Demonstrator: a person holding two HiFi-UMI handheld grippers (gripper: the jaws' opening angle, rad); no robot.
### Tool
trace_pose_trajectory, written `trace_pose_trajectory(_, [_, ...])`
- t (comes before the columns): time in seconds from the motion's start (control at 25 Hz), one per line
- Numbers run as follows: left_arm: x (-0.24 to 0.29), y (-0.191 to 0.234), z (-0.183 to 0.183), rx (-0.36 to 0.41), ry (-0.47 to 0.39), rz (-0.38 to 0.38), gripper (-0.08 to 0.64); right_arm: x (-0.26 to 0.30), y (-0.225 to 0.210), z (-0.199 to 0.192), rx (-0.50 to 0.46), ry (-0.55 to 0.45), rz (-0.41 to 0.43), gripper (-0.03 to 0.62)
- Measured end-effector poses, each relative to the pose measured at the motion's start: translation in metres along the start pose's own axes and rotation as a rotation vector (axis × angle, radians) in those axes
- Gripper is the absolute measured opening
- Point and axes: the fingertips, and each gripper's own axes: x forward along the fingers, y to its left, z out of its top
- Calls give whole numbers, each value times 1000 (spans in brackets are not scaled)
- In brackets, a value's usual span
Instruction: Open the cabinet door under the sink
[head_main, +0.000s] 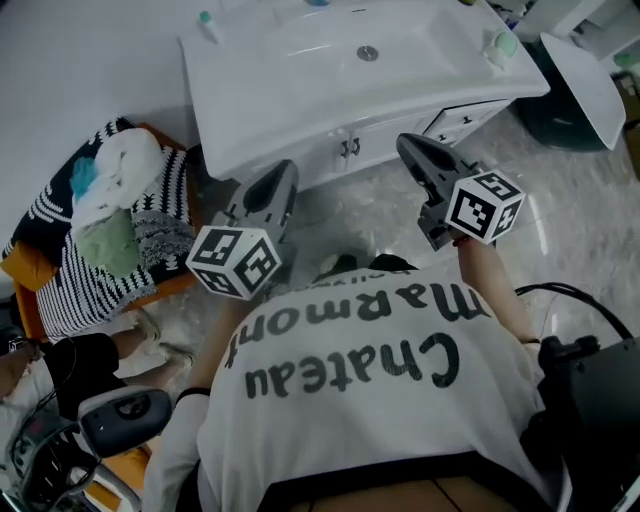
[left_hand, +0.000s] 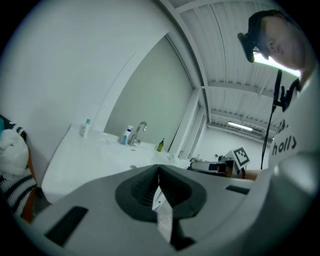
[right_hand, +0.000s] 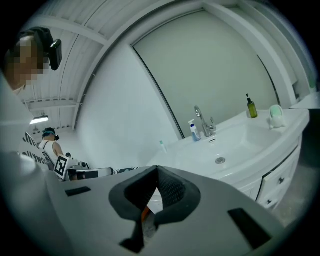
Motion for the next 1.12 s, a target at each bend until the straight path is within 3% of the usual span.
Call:
trace_pose_trajectory(0.24, [12,-24,-22,63,85,-136,9,-3,2,-15,19,30,-41,9])
trace_pose_trajectory(0.32, [15,-32,-23,86,86,-177,9,-1,4,-18,8,53,-32,9])
trace_pose_trajectory(0.4, [17,-35,-18,61,60,-202,9,4,3,-19,-2,74,-22,9])
trace_pose_trajectory(0.48, [22,-30,-16,30,38,-194,9,12,1,-21,-16,100,-13,9])
trace_pose_trajectory(0.64, [34,-13,-25,38,42,-122,9,32,-9,-34,-53,164,10,9])
trace_pose_trajectory(0.84, [42,-10,-47,-44,81,-142,9,46,-9,-42,-58,181,71,9])
trace_pose_trajectory(0.96, [58,-6,-56,-84,92,-106,9,55,-21,-47,-54,219,135,9])
trace_pose_trajectory(1.12, [78,-3,-75,-38,146,-35,9,67,-41,-63,-87,307,201,9])
